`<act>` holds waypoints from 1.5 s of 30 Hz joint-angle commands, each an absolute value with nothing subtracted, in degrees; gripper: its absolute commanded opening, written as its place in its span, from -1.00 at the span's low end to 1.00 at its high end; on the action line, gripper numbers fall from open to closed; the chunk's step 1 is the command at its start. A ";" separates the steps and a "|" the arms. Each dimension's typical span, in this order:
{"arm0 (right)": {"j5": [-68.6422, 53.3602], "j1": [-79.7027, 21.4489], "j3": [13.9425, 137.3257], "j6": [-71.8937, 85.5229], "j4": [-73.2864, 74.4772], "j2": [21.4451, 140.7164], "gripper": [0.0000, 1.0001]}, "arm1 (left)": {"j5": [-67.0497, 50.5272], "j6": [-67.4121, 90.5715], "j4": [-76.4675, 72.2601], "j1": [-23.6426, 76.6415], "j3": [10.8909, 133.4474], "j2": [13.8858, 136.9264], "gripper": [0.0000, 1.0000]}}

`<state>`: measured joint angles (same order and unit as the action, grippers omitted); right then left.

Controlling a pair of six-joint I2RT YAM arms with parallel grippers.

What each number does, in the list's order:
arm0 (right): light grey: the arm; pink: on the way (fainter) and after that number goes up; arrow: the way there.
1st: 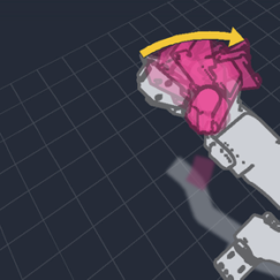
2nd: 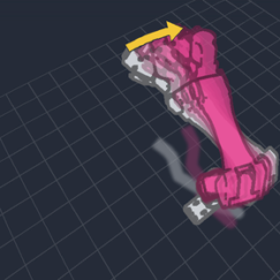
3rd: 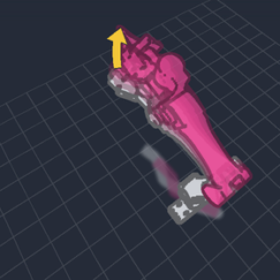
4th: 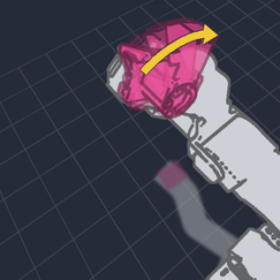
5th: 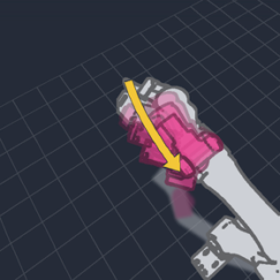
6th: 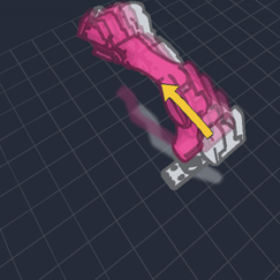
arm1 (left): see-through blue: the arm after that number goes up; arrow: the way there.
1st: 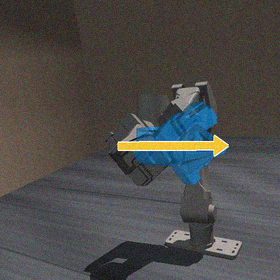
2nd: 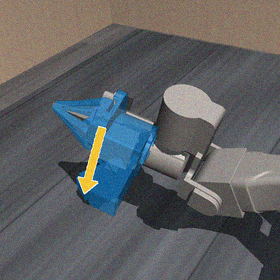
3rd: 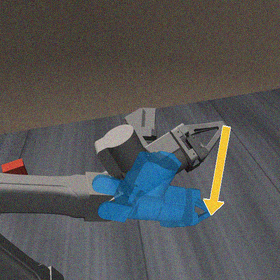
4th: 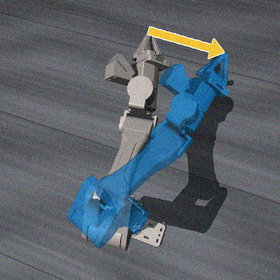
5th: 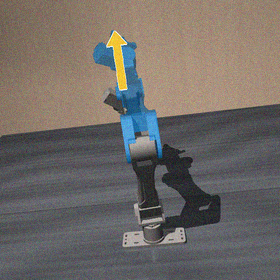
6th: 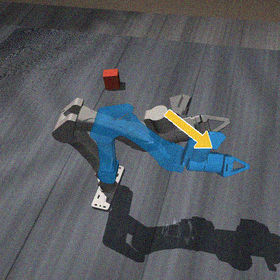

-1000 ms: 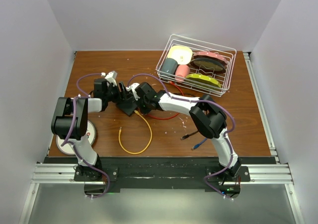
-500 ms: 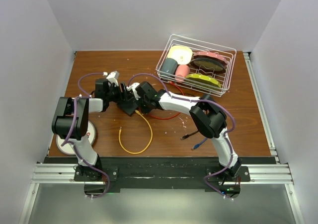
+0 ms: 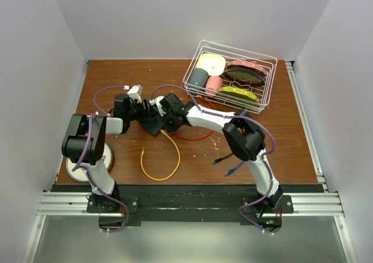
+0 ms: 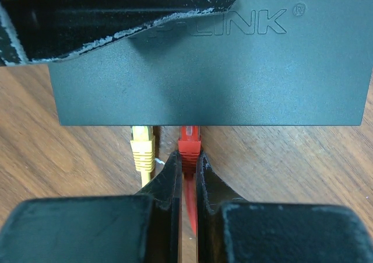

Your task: Insert the plug into the switch port

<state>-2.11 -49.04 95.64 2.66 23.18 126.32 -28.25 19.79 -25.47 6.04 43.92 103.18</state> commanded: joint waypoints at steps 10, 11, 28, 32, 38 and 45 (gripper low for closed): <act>-5.80 -49.92 105.29 3.16 12.30 131.48 -1.00 | -48.69 25.84 -22.06 14.59 39.82 103.62 -0.01; -5.80 -50.01 105.64 3.08 12.39 131.66 -1.00 | -48.78 26.36 -22.58 14.76 39.64 103.45 -0.01; -3.96 -50.01 115.13 5.45 12.66 135.53 -1.00 | -51.06 29.88 -25.14 17.23 38.32 102.22 -0.11; -3.52 -50.01 114.52 6.15 11.95 135.79 -1.00 | -50.80 29.80 -24.96 17.23 37.97 101.60 -0.10; -2.38 -49.92 110.57 7.47 8.18 132.72 -1.00 | -50.19 28.22 -22.24 17.23 38.85 102.74 -0.12; -2.02 -50.01 110.39 8.09 8.79 132.10 -1.00 | -46.33 27.42 -20.74 17.23 38.58 102.22 -0.08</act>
